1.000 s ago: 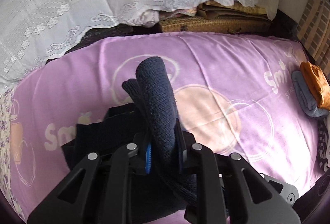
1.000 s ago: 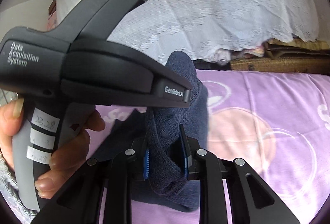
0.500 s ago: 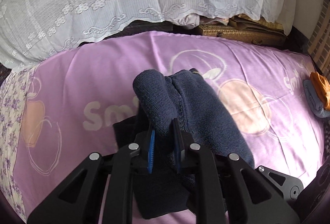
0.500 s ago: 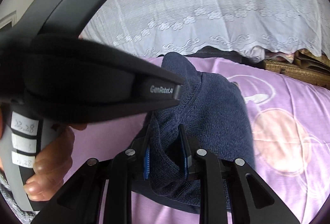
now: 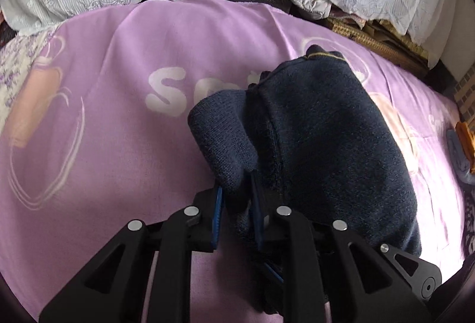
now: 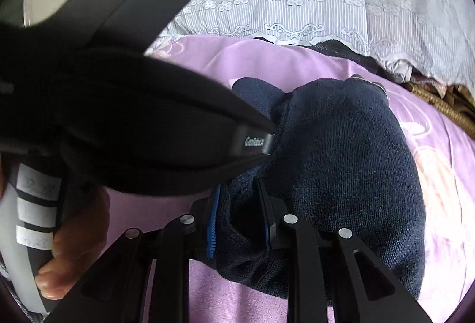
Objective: Fold small clothes
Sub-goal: 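Fold the held end over the bundle with both tools and release, then press down on the navy cardigan bundle with the right tool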
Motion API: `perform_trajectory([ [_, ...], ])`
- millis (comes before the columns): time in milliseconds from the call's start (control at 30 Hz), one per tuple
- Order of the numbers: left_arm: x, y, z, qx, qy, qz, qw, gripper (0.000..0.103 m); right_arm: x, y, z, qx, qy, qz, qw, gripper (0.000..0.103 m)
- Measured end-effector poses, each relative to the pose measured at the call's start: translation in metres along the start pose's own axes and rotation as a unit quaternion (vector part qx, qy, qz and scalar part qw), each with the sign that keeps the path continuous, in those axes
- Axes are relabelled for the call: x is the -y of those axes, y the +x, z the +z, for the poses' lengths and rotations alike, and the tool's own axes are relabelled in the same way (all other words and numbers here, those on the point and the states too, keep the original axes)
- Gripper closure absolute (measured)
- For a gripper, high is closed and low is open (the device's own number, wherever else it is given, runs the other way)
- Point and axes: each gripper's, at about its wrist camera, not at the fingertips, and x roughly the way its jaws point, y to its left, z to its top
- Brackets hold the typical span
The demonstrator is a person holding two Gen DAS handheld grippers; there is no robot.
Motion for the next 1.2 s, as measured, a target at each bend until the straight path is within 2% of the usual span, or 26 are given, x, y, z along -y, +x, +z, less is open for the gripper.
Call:
perform_trajectory([
  [33, -0.003, 0.0, -0.001, 0.003, -0.004, -0.003, 1.0, 0.079, 0.0, 0.0, 0.001, -0.002, 0.0, 0.001, 1.0, 0.078],
  [67, -0.006, 0.0, -0.001, 0.005, -0.008, -0.003, 0.9999, 0.071, 0.0, 0.0, 0.001, -0.003, 0.0, 0.003, 1.0, 0.077],
  [100, -0.01, 0.001, -0.002, 0.008, -0.015, 0.003, 0.9998, 0.06, 0.002, 0.0, 0.002, -0.004, -0.002, 0.004, 1.0, 0.071],
  [167, -0.016, 0.003, -0.004, 0.008, -0.025, 0.005, 0.9996, 0.046, -0.005, -0.001, 0.001, -0.008, -0.03, 0.005, 1.0, 0.062],
  [200, -0.023, 0.003, -0.006, 0.011, -0.039, -0.008, 0.9991, 0.043, -0.009, -0.003, 0.0, -0.007, -0.045, 0.005, 0.999, 0.059],
  [267, -0.032, 0.001, -0.006, 0.012, -0.058, -0.03, 0.9978, 0.043, -0.008, -0.01, 0.0, -0.004, -0.055, 0.01, 0.998, 0.059],
  [333, -0.036, -0.005, -0.007, 0.017, -0.065, -0.036, 0.9971, 0.043, -0.007, -0.024, -0.002, 0.001, -0.057, 0.019, 0.998, 0.06],
  [467, -0.04, -0.013, -0.01, 0.025, -0.074, -0.029, 0.9965, 0.044, 0.018, -0.059, -0.002, 0.022, -0.045, 0.031, 0.998, 0.061],
  [567, -0.037, -0.026, -0.008, 0.041, -0.072, -0.008, 0.9966, 0.046, 0.044, -0.08, 0.004, 0.043, -0.025, 0.036, 0.998, 0.061],
  [633, -0.033, -0.036, -0.008, 0.052, -0.068, -0.007, 0.9963, 0.046, 0.063, -0.094, 0.01, 0.06, 0.0, 0.036, 0.998, 0.066],
  [700, -0.025, -0.049, -0.008, 0.064, -0.057, -0.011, 0.9962, 0.046, 0.077, -0.106, 0.013, 0.071, 0.024, 0.022, 0.997, 0.085],
  [767, -0.012, -0.06, -0.009, 0.074, -0.038, -0.018, 0.9964, 0.045, 0.094, -0.105, 0.016, 0.064, 0.049, 0.009, 0.997, 0.095],
  [833, 0.009, -0.064, -0.011, 0.078, -0.007, -0.023, 0.9967, 0.043, 0.113, -0.088, 0.014, 0.039, 0.078, 0.015, 0.996, 0.096],
  [900, 0.03, -0.054, -0.015, 0.066, 0.025, 0.002, 0.9975, 0.034, 0.123, -0.059, 0.008, 0.009, 0.102, 0.028, 0.994, 0.097],
  [967, 0.044, -0.025, -0.02, 0.023, 0.056, 0.041, 0.9973, 0.033, 0.115, -0.061, -0.008, 0.002, 0.106, 0.021, 0.994, 0.097],
  [1033, 0.041, 0.0, -0.026, -0.009, 0.047, 0.049, 0.9976, 0.027, 0.12, -0.052, -0.016, -0.008, 0.121, 0.035, 0.992, 0.1],
  [1067, 0.035, 0.002, -0.027, -0.005, 0.032, 0.049, 0.9983, 0.018, 0.119, -0.051, -0.021, -0.01, 0.128, 0.042, 0.991, 0.1],
  [1200, 0.025, 0.003, -0.025, -0.013, 0.011, 0.039, 0.9991, 0.014, 0.119, -0.048, -0.023, -0.011, 0.13, 0.051, 0.99, 0.1],
])
